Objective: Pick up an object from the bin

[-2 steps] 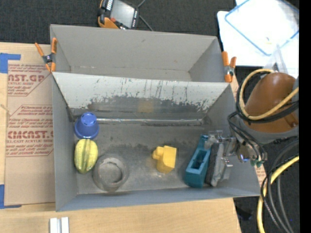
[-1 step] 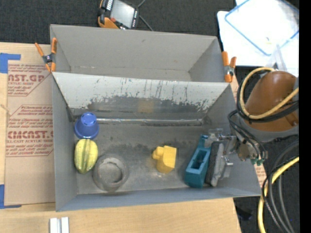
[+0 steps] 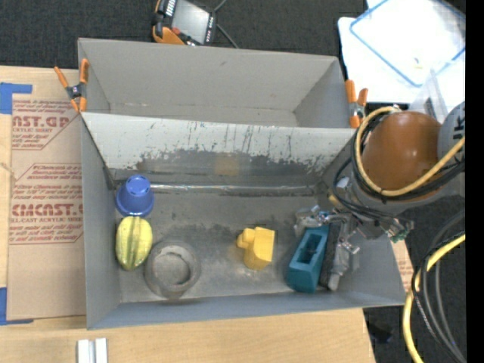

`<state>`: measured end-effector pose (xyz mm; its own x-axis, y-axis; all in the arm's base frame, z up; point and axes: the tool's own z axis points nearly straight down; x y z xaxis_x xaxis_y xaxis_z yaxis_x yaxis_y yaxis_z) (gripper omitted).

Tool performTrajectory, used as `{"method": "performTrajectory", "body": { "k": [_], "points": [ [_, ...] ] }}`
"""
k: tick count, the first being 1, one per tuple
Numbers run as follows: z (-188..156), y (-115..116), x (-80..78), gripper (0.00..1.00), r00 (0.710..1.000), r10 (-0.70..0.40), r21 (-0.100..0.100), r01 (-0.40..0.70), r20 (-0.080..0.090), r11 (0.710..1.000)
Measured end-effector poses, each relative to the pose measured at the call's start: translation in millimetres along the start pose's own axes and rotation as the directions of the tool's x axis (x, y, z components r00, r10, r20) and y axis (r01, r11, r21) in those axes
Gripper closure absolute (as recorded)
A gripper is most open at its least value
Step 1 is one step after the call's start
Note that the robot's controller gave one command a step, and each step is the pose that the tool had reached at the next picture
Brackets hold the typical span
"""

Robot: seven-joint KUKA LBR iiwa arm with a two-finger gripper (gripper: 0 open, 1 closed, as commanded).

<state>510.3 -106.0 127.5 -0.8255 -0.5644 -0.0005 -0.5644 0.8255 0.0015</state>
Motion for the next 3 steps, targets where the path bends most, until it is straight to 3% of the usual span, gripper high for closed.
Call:
{"method": "performTrajectory", "body": {
  "k": [1, 2, 3],
  "points": [
    [-19.0, -2.8, 1.5, 0.0, 1.0, 0.01, 0.003, -0.01, 0.002, 1.0],
    [-1.6, -4.9, -14.4, 0.0, 0.935, -0.356, -0.003, 0.356, 0.0, 0.935],
    [56.0, -6.3, -24.3, 0.0, 0.907, -0.422, 0.006, 0.422, 0.005, 0.907]
  ]
}}
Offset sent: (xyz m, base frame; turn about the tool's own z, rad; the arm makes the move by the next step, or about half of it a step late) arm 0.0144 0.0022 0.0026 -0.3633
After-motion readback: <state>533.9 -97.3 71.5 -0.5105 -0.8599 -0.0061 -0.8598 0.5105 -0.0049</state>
